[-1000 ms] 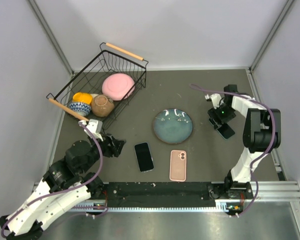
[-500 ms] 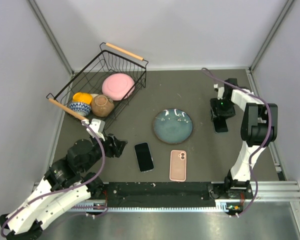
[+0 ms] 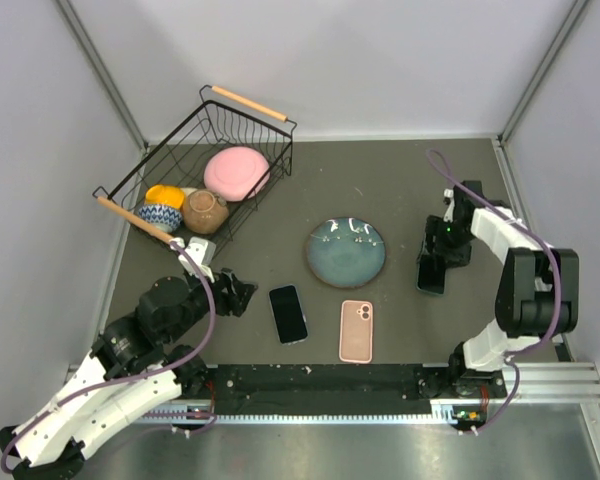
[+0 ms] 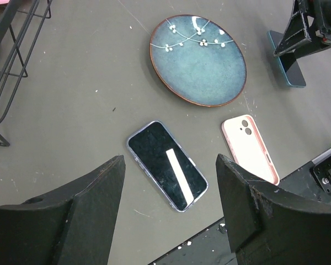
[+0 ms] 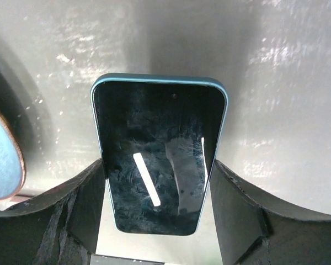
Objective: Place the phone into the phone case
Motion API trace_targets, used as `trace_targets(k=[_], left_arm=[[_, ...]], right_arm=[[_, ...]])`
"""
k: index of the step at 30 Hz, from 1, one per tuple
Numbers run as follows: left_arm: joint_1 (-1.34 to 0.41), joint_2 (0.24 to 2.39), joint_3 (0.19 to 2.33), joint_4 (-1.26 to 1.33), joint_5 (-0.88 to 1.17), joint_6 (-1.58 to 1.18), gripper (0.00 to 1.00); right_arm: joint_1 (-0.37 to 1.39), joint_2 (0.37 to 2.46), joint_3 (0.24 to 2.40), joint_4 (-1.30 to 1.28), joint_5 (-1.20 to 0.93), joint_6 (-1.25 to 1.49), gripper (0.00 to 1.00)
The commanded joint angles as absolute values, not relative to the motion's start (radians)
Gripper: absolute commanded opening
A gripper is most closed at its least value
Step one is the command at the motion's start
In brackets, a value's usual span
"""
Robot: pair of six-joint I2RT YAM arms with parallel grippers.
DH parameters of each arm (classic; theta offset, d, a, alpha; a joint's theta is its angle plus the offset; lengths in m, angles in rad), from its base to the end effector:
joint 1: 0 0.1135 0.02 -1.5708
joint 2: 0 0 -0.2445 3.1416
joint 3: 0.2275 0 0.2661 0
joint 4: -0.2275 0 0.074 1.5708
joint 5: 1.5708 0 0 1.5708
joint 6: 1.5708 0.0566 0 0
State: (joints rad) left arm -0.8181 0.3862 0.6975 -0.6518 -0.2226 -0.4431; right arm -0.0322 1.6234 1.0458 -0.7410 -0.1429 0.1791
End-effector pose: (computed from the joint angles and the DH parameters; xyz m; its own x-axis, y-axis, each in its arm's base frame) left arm 0.1073 -0.0963 0.2990 -0.4504 -0.1308 -0.8832 0.4167 0.8441 -0.3375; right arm 0.3154 -0.0021 0.1405 -0.9530 0.2071 -0.2210 0.1688 0.9690 0.1802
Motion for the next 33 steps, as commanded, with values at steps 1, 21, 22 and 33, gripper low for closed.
trace_targets(k=[1, 21, 22, 33], left_arm=[[-0.821, 0.376, 0.719, -0.621, -0.215, -0.433, 0.72], [-0.821, 0.347, 0.712, -0.623, -0.215, -0.445, 0.72], [-0.821, 0.347, 0.712, -0.624, -0.213, -0.445, 0.72], [-0.822, 0.339, 0.71, -0.623, -0.216, -0.446, 0.72]], right_arm=[[0.061, 1.479, 1.005, -0.735, -0.179, 0.281, 0.37], [0.659, 1.077, 0.724, -0.546, -0.138, 0.848, 0.37], [0.681, 1.078, 0.721, -0.545, -0.115, 0.863, 0.37], [0.906, 1.157, 0.712, -0.517, 0.133, 1.035, 0.4]])
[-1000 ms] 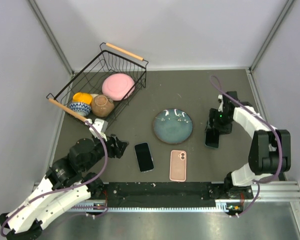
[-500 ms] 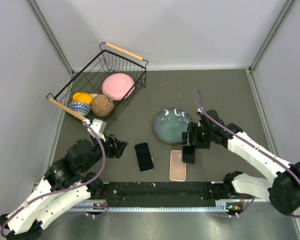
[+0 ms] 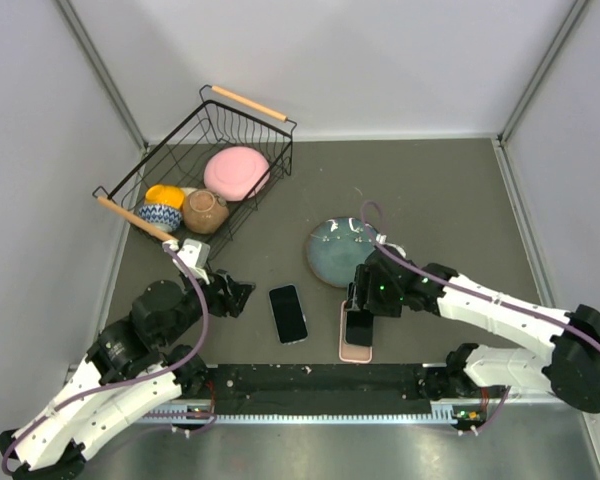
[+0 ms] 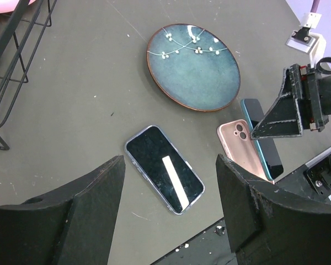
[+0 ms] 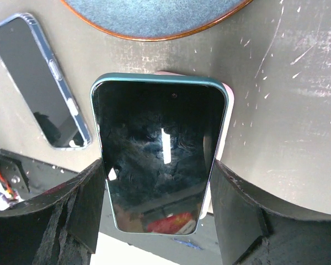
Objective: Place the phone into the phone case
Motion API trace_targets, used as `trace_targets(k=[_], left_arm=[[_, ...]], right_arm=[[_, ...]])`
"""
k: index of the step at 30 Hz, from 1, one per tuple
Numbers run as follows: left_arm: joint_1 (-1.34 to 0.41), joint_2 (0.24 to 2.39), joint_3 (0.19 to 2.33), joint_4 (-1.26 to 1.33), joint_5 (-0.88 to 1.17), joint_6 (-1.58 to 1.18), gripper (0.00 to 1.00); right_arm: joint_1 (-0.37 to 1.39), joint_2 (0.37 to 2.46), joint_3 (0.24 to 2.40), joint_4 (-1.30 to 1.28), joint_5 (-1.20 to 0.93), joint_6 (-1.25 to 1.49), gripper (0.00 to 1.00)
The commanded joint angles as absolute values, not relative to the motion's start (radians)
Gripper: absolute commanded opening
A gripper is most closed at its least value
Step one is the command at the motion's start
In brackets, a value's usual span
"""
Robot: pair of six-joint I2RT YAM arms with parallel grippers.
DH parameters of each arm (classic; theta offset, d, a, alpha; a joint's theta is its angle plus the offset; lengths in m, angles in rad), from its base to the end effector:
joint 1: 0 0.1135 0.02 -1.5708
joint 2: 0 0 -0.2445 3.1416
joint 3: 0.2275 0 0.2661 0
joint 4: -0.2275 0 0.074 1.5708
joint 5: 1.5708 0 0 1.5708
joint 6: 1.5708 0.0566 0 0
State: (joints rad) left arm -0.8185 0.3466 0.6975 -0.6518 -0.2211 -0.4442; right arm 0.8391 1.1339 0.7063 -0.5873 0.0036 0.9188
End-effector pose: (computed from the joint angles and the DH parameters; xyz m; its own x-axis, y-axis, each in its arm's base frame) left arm 0.1022 -0.0910 0.3037 -0.4275 -0.1568 -0.8903 0.4270 0.8331 -0.3517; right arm 0.1647 0.1831 0.1712 -0.9348 0.1487 -0.3226 0.0004 0.9086 0.4176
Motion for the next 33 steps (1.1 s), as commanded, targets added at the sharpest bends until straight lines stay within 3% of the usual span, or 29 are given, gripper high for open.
trace_targets(k=[1, 33], left_arm=[[-0.821, 0.339, 0.712, -0.623, -0.218, -0.446, 0.72], [-0.821, 0.327, 0.709, -0.62, -0.216, -0.456, 0.72]], right_arm=[[0.913, 1.164, 0.712, -0.514, 0.141, 1.046, 0.4], [1.031, 1.333, 0.79, -0.598, 0.225, 1.072, 0.5]])
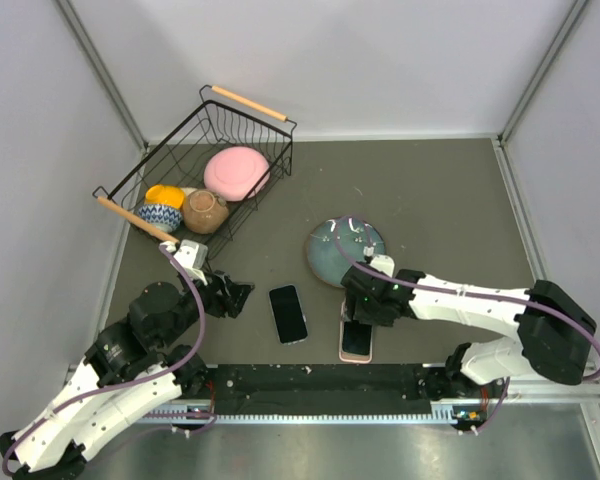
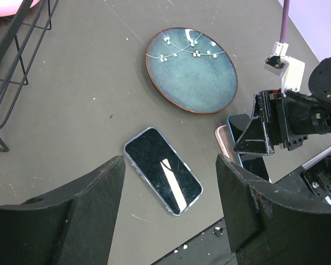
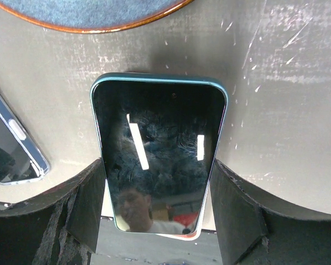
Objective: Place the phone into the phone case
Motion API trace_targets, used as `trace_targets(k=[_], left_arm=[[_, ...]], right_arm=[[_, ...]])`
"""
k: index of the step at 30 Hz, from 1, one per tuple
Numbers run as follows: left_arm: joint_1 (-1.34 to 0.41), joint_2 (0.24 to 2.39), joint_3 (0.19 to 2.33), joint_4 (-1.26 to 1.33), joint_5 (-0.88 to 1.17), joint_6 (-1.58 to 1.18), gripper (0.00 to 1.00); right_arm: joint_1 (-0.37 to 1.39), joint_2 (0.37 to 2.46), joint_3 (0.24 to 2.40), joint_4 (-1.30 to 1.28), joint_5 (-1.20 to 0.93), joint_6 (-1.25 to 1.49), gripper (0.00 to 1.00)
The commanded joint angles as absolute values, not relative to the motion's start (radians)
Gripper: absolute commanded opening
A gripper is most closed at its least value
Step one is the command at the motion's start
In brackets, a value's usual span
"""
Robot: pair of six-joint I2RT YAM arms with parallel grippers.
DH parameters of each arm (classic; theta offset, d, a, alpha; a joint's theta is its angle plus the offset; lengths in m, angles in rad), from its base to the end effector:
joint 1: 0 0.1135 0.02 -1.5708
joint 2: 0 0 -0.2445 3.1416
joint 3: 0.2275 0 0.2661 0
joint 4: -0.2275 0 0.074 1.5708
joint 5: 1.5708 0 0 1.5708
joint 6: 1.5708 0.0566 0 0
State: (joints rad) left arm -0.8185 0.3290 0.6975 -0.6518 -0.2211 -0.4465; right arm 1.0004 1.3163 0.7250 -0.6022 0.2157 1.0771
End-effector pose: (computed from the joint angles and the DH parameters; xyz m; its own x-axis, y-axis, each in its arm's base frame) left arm 0.0999 -0.0886 0.3057 -0.4177 -0.1702 -0.8925 0.4303 0.8281 -0.3593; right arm 0.1478 0.2079 0.1352 -0.9244 0.1521 -0.3498 0.0726 0.9704 0.2301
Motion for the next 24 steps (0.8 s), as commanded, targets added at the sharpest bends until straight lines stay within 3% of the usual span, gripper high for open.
trace_targets(k=[1, 11, 18, 24], left_arm=[[-0.821, 0.325, 0.709, -0.62, -0.218, -0.456, 0.72], [-0.822, 0.324, 0.709, -0.623, -0.222, -0.457, 0.72], [-0.821, 0.308, 0.707, -0.624, -0.23, -0.46, 0.72], [-0.821, 0.316, 0.707, -0.624, -0.224, -0.459, 0.72]], right_arm=[[1.031, 1.338, 0.792, -0.601, 0.225, 1.074, 0.51], [1.069, 1.37, 0.825, -0.646, 0.276, 1.089, 0.59], [1.072, 1.37, 0.847, -0.673, 0.287, 1.097, 0.73], [1.072, 1.35, 0.854, -0.692, 0.291, 1.103, 0.75]])
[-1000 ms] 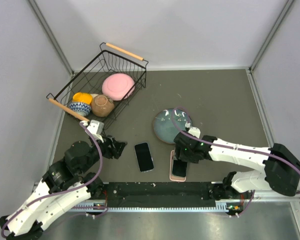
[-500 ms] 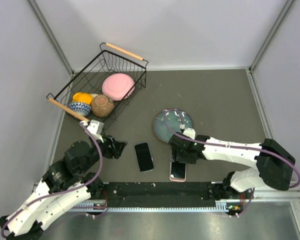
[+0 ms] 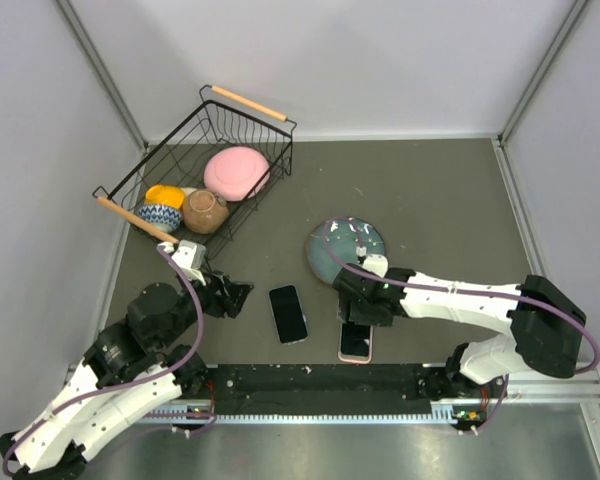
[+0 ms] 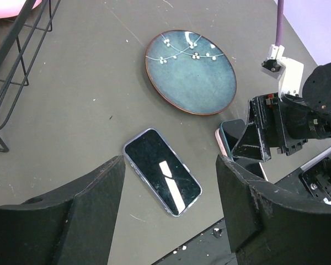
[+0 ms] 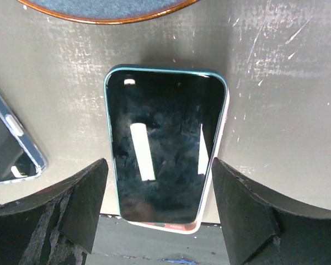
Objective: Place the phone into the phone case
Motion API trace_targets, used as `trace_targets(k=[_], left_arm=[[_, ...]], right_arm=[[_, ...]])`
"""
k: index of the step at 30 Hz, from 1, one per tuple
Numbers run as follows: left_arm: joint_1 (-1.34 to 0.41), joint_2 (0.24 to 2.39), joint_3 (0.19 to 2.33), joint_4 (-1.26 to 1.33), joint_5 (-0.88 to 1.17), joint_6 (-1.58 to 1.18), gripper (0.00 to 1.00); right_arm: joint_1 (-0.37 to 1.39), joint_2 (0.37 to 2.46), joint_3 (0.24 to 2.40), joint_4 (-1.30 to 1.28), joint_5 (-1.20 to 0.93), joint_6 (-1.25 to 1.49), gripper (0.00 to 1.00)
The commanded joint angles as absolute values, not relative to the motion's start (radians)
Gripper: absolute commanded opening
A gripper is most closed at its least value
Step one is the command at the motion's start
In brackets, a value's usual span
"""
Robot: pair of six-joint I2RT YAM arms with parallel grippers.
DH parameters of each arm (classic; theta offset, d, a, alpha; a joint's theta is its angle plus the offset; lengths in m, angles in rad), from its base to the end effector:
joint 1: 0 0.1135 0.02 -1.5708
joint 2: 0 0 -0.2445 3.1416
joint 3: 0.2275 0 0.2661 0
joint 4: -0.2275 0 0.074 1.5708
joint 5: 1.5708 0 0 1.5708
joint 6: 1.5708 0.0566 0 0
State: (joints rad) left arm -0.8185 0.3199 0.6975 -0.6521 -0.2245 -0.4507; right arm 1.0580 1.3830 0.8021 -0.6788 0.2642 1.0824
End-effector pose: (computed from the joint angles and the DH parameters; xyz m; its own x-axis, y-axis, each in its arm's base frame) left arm 0.0988 -0.0871 0.3067 -0.4130 -0.1802 -0.8927 0.4282 0.8267 -0.3650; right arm 0.1421 0.2223 0.1391 -0.9273 0.0905 -0.3632 0.0362 0.9875 0.1537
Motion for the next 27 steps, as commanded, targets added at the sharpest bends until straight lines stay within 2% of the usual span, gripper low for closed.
trace_targets(k=[1, 7, 9, 18, 27], left_arm=[[-0.821, 0.314, 0.709, -0.621, -0.224, -0.459, 0.72], [-0.821, 0.313, 0.707, -0.621, -0.222, -0.459, 0.72], [-0.822, 0.318, 0.707, -0.621, -0.221, -0.457, 0.72], [-0.821, 0.314, 0.707, -0.62, -0.219, -0.459, 0.72], [-0.821, 0.319, 0.703, -0.618, -0.218, -0.462, 0.72]], right_arm=[[1.072, 1.353, 0.854, -0.693, 0.287, 1.103, 0.75], [1.072, 1.358, 0.848, -0.695, 0.288, 1.086, 0.77], [1.072, 1.365, 0.865, -0.695, 0.293, 1.031, 0.99], [1.029, 1.402, 0.844, -0.669, 0.258, 0.934, 0.98], [0.991, 1.4, 0.73, -0.528, 0.152, 0.913, 0.92]])
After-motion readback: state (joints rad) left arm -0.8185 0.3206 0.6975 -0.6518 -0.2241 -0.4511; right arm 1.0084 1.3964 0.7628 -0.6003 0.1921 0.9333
